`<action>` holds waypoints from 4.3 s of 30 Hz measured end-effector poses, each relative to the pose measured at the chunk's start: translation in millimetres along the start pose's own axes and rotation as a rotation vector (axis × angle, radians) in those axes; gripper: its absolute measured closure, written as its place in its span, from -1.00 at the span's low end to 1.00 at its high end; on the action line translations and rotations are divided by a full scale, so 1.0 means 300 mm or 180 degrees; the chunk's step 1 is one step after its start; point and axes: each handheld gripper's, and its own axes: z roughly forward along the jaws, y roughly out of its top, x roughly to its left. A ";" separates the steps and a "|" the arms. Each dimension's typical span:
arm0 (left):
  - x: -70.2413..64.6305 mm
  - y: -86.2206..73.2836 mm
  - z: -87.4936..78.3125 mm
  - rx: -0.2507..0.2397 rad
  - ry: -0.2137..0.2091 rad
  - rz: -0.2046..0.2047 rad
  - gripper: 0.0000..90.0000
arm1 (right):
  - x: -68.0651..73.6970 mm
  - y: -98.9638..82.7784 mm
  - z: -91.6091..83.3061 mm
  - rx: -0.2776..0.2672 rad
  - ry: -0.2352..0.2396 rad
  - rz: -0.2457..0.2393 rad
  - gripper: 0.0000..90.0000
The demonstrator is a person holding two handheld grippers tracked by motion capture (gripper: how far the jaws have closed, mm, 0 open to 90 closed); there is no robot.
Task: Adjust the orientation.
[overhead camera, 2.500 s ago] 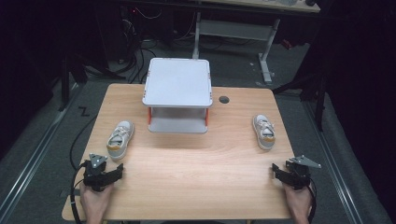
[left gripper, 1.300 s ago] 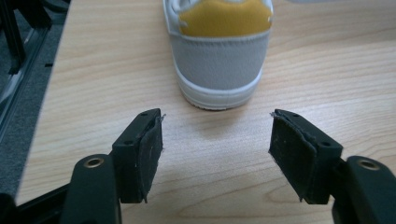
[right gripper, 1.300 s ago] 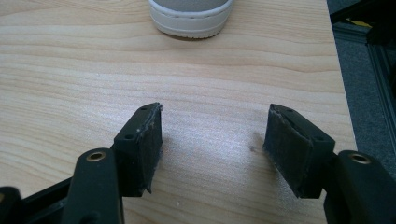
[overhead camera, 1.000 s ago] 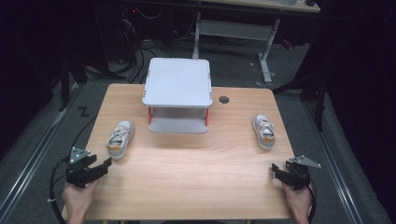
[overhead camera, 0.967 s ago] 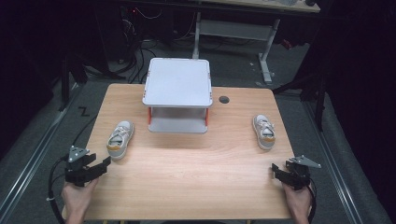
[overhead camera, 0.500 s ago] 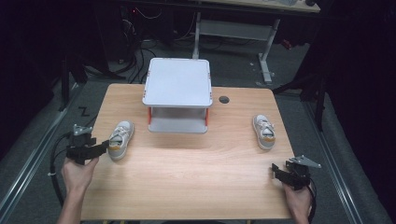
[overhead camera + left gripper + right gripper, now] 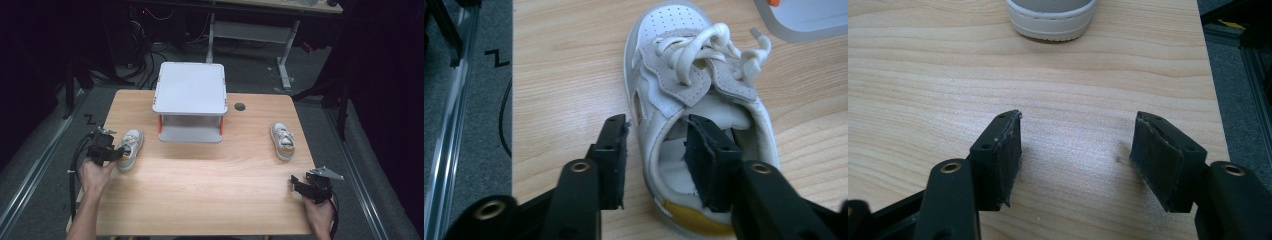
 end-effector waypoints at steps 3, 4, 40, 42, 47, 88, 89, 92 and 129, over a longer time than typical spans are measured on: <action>-0.006 0.002 0.010 -0.0004 0.0030 0.0029 0.53 | 0.000 0.000 0.000 0.0000 0.0000 0.0000 -0.17; -0.006 0.002 0.010 -0.0004 0.0030 0.0029 0.60 | 0.000 0.000 0.000 0.0000 -0.0001 0.0000 -0.17; -0.207 0.019 -0.131 -0.0186 -0.0222 0.0243 0.89 | 0.000 0.000 0.000 0.0004 -0.0012 0.0012 -0.18; -0.267 0.032 -0.134 -0.0185 -0.0279 0.0337 0.89 | -0.001 0.000 0.000 0.0006 -0.0016 0.0009 -0.19; -0.339 0.048 -0.134 -0.0185 -0.0396 0.0378 0.89 | 0.000 0.000 0.000 0.0004 -0.0016 0.0012 -0.19; -0.796 0.110 -0.017 0.0083 -0.0844 0.0560 0.74 | 0.000 0.000 0.000 0.0005 -0.0019 0.0015 -0.19; -0.796 0.110 -0.017 0.0083 -0.0844 0.0560 0.73 | 0.000 0.000 0.000 0.0005 -0.0019 0.0015 -0.19; -0.790 0.107 -0.014 0.0098 -0.0944 0.0505 0.70 | 0.000 0.000 0.000 0.0005 -0.0020 0.0016 -0.19; -0.409 -0.051 -0.051 -0.0834 -0.0938 0.0006 -0.18 | 0.000 0.000 -0.001 -0.0017 0.0028 -0.0051 -0.05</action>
